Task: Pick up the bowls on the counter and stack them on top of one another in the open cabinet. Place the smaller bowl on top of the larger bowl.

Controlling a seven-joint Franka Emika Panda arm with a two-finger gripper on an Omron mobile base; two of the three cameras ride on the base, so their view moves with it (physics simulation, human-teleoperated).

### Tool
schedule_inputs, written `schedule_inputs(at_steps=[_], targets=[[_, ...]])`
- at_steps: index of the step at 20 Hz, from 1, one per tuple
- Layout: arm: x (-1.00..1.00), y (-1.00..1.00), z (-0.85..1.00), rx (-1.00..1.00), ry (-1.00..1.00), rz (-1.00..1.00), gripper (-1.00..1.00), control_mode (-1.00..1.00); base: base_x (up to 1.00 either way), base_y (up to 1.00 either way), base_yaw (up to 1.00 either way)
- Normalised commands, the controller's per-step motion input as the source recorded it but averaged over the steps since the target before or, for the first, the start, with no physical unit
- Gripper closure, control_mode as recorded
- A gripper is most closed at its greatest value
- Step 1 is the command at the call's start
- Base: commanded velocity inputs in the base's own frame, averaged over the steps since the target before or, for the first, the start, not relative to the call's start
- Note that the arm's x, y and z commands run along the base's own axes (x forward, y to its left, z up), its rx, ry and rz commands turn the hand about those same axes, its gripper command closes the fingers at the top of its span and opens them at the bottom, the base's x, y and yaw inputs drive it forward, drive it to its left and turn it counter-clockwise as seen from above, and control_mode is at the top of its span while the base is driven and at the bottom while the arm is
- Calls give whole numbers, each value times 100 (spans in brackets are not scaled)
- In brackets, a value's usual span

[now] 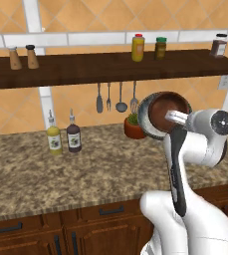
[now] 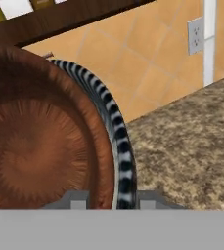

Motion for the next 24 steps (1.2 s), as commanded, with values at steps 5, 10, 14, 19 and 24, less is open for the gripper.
schedule_inputs(at_steps=[5,10,14,19,24], targets=[[-28,73,94,-18,0,8,100,-100,0,0,0],[-11,60,100,-13,-4,6,100,-100,0,0,0],[0,43,89,-4,-9,1,100,-100,0,0,0],[3,17,50,8,-25,4,100,-100,0,0,0],[36,31,38,5,-9,15,100,-100,0,0,0]])
